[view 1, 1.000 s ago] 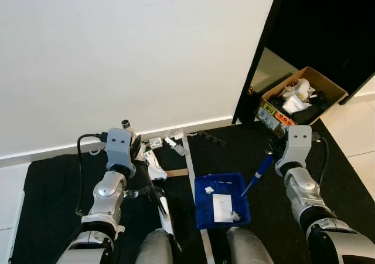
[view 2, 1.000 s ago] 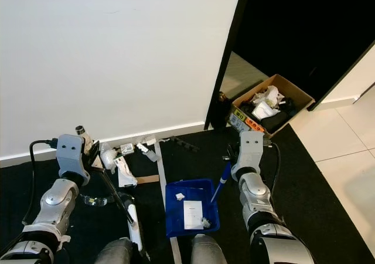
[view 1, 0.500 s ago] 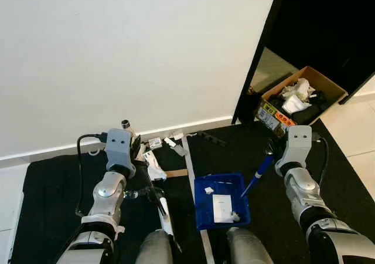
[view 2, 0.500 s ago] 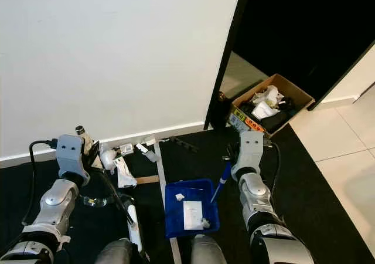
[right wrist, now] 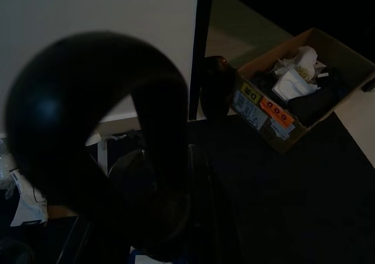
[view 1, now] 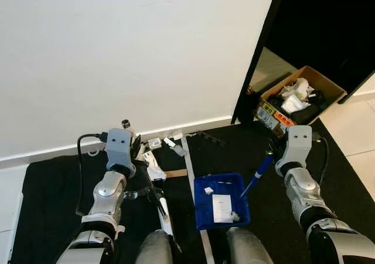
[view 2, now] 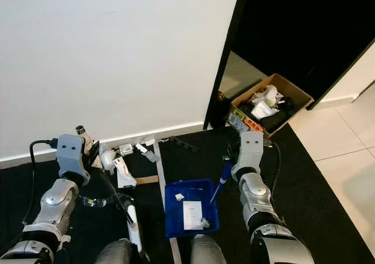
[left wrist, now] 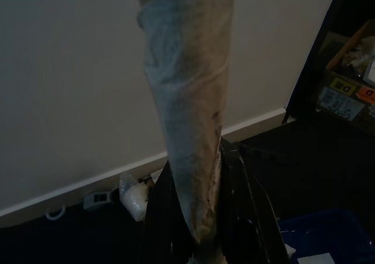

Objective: Sweep floor

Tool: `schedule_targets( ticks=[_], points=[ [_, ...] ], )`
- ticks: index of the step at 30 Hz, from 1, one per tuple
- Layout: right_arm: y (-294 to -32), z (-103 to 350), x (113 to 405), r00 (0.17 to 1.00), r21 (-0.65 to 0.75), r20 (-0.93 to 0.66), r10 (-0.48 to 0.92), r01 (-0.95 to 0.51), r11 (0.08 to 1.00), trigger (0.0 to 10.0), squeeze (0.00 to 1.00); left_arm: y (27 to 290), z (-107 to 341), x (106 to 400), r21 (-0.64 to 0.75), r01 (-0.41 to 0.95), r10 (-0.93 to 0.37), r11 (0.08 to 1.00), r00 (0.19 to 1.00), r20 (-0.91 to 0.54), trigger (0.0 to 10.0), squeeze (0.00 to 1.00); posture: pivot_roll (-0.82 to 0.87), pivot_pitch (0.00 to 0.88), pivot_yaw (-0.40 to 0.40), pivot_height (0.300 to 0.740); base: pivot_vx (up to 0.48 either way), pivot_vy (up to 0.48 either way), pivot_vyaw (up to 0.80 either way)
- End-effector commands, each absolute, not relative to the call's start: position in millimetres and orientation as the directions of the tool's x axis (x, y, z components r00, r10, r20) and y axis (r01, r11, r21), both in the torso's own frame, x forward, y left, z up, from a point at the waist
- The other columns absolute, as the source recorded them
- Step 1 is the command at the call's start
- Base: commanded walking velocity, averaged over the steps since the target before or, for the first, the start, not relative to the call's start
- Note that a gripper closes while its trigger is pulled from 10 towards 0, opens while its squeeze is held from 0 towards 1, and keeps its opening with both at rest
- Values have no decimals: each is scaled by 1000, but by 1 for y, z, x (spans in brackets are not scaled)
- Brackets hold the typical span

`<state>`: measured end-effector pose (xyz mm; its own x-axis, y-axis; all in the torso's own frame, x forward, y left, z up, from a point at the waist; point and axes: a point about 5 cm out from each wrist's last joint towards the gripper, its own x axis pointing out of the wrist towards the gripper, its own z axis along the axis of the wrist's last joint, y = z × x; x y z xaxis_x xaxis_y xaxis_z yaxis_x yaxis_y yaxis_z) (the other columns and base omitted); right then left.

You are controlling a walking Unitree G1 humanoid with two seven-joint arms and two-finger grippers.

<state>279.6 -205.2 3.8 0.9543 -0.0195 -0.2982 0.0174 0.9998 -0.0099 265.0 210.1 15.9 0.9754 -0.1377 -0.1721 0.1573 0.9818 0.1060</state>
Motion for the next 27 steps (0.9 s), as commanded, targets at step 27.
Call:
schedule_targets(
  ticks=[27],
  points=[
    [-207,-3,275,941,1,-334,-49,52,999,10000,0,215,4,258,77,123,-101,989,965,-241,10000,0,59,0,-14,740,0,0,0]
  ],
)
